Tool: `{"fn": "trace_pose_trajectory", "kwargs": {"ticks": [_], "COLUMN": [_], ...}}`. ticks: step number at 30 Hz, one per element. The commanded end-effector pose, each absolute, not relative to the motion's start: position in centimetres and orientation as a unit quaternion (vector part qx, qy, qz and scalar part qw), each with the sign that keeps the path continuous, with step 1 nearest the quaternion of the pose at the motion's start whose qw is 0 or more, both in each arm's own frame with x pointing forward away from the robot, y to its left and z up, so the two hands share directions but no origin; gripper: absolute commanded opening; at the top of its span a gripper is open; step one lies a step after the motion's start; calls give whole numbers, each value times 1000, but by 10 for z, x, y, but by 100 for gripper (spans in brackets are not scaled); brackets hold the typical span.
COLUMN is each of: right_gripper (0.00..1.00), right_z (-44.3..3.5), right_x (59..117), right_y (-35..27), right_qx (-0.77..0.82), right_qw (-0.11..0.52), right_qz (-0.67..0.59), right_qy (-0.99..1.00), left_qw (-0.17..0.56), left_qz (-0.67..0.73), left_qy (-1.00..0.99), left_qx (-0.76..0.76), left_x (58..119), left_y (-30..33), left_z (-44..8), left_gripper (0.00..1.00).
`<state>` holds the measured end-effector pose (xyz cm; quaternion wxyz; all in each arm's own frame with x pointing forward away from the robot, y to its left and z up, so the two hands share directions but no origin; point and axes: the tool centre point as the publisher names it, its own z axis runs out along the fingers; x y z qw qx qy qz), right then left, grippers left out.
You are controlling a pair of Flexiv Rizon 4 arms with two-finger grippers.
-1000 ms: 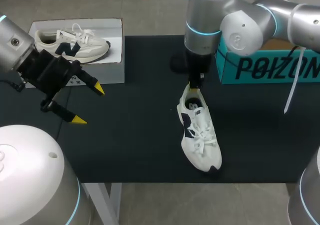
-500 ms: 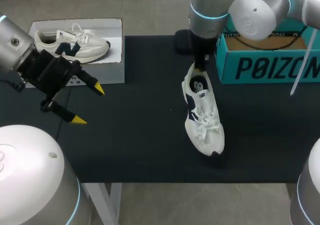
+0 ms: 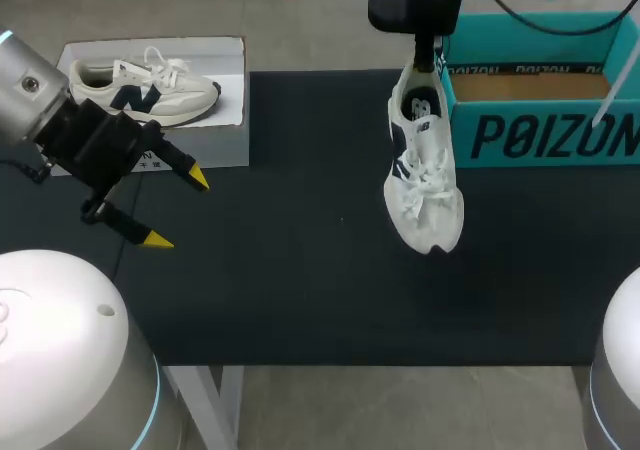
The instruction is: Take the shoe out of the shoebox, open the shoe tongue, remove and reinsert the insole, then place the shoe into the shoebox
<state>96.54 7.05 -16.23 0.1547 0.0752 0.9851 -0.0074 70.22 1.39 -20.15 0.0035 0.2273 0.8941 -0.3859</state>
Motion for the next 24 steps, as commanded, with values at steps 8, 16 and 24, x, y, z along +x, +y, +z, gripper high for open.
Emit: {"fn": "trace_pose_trajectory", "kwargs": {"ticks": [8, 16, 24], "right_gripper": [0, 0, 0], "right_z": [-137, -137, -137], "right_x": [962, 962, 962], "right_y": [59, 59, 59], "right_qx": [76, 76, 76], "right_qw": [145, 145, 145], "right_qz": [4, 4, 4], "right_qy": [986, 986, 986], "left_qw": [3, 3, 3], "left_qz": [-384, -384, -384], "left_qy": [895, 895, 895], "left_qx": [228, 228, 228], "left_x": [702, 702, 702], "left_y": [14, 14, 14], "left_z": [-201, -201, -201], "left_gripper": [100, 100, 100]}}
